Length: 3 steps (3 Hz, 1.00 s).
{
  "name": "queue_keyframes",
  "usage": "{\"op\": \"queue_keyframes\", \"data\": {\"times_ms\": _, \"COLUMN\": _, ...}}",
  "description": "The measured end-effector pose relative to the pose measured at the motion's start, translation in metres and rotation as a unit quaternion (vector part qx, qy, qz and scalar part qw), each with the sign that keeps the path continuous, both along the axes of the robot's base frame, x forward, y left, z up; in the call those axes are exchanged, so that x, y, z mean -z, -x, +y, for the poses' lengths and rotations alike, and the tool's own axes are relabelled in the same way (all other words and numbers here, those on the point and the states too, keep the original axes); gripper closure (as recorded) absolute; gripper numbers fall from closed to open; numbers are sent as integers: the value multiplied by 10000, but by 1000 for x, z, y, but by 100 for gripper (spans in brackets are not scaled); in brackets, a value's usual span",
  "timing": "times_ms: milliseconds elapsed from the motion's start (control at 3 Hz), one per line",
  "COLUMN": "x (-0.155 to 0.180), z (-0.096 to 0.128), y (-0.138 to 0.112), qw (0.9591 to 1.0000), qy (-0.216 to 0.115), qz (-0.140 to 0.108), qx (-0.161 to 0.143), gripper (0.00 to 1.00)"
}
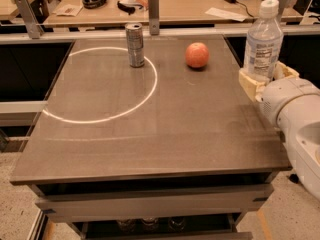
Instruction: Move blue plastic bottle near apple
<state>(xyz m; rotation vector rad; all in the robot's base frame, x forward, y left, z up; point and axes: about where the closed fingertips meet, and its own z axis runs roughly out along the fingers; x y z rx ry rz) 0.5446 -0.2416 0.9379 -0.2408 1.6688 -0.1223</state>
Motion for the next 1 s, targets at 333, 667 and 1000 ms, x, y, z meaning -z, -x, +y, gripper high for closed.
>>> {"op": "queue_keyframes", "data": {"times_ms": 333, "x": -2, "z": 17, "y": -21, "qw": 10000, "qy": -49, "qz": 15, "qx": -41, "gripper": 100}}
{"op": "queue_keyframes", "data": {"times_ms": 667, "x": 3, "z": 31, "y": -42, "qw": 9996, "qy": -254, "qz": 157, "qx": -31, "gripper": 100}}
{"op": "queue_keyframes", "data": {"times_ms": 1000, "x": 9, "z": 38, "y": -65, "qw": 9985, "qy": -462, "qz": 284, "qx": 62, "gripper": 100}}
